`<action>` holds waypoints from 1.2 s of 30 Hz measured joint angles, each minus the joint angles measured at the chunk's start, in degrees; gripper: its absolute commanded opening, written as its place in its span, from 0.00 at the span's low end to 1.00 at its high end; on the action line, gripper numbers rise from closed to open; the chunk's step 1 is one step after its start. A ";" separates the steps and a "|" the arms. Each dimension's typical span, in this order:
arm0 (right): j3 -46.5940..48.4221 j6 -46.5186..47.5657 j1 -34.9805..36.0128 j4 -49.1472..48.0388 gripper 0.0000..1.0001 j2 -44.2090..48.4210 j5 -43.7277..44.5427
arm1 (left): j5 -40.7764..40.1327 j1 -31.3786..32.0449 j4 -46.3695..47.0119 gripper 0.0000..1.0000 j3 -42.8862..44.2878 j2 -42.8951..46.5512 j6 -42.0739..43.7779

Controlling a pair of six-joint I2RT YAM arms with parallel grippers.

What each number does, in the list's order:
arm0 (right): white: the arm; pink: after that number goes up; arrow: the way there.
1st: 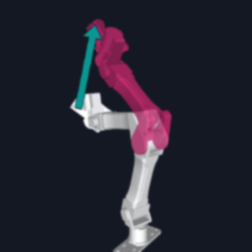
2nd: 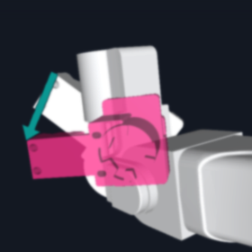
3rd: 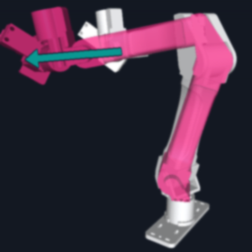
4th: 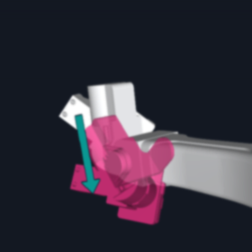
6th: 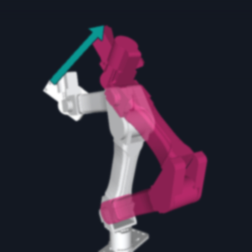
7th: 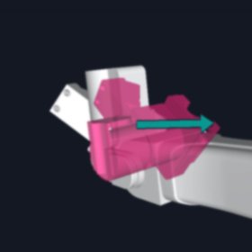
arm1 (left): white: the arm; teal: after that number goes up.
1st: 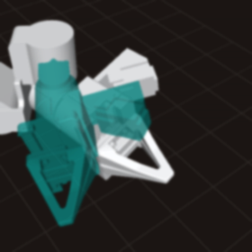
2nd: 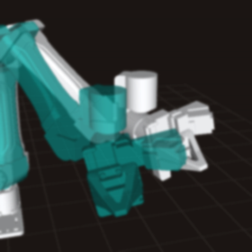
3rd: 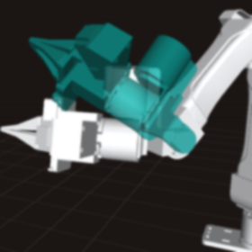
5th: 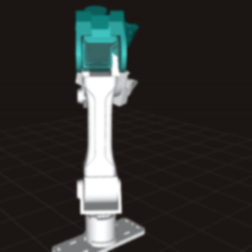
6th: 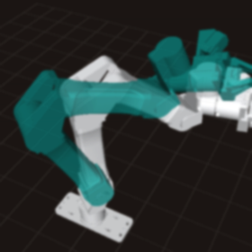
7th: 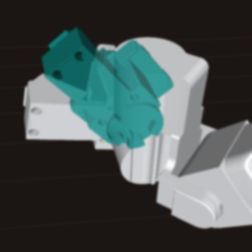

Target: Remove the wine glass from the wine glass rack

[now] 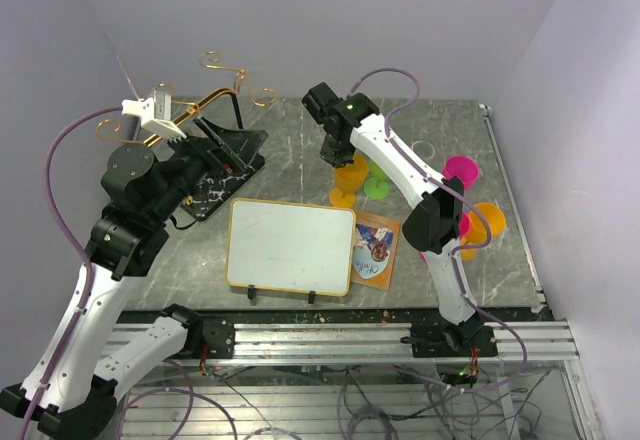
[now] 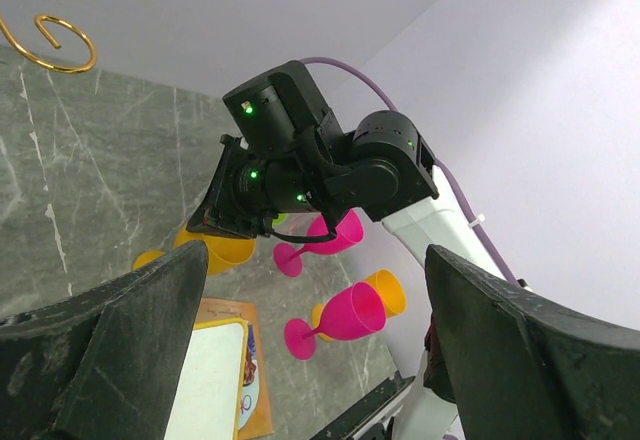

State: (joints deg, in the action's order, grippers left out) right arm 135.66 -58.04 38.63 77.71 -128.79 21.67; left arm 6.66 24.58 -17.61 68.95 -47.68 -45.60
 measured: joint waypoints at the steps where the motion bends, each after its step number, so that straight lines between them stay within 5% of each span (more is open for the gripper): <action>1: 0.00 0.00 0.00 0.00 0.00 0.00 -0.02 | 0.00 0.00 -0.07 1.00 0.02 0.02 0.04; 11: -0.13 0.61 0.00 -1.31 0.28 0.17 0.24 | -0.44 0.00 -1.49 1.00 0.55 0.66 0.31; 19: -0.02 2.14 0.00 -1.92 0.61 3.74 1.57 | -0.52 0.00 -1.88 1.00 1.16 1.18 0.74; 30: -23.50 10.25 0.00 -22.21 0.78 38.97 3.87 | -3.28 0.00 -4.63 1.00 3.23 1.62 3.43; 32: -30.12 12.35 -0.02 -27.04 0.98 46.05 4.35 | -4.42 0.00 -5.81 1.00 4.31 1.84 4.42; 36: -38.71 17.05 -0.04 -32.98 1.00 57.13 5.90 | -8.04 0.00 -9.38 1.00 7.78 2.67 7.39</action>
State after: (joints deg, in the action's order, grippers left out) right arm 96.95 -40.99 38.59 44.73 -71.66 27.57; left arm -1.39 24.58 -26.98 76.73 -45.01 -38.22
